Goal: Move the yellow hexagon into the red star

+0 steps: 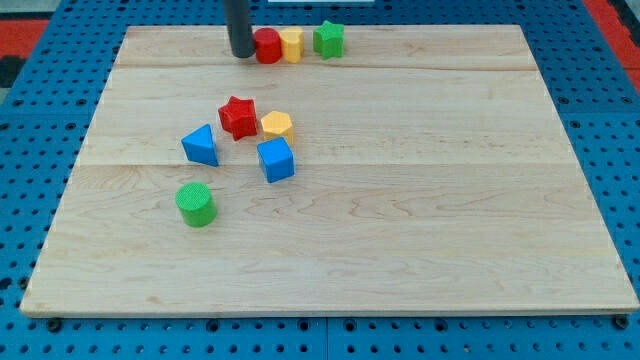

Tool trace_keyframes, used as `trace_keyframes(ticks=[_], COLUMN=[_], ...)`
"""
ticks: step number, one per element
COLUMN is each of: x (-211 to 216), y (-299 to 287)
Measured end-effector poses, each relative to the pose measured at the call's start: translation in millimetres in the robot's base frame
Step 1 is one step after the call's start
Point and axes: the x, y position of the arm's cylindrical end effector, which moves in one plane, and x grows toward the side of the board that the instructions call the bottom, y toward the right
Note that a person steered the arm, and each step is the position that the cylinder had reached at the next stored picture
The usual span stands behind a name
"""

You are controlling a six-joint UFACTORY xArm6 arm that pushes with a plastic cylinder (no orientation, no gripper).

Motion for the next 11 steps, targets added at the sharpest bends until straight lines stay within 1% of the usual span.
trace_keyframes(ticks=[1, 2, 3, 4, 5, 6, 7, 8, 9, 10, 11], x=[0, 31, 59, 125, 175, 187, 187, 194, 184, 153, 161], y=[30, 34, 137, 176, 176, 158, 121, 96, 65, 39, 22])
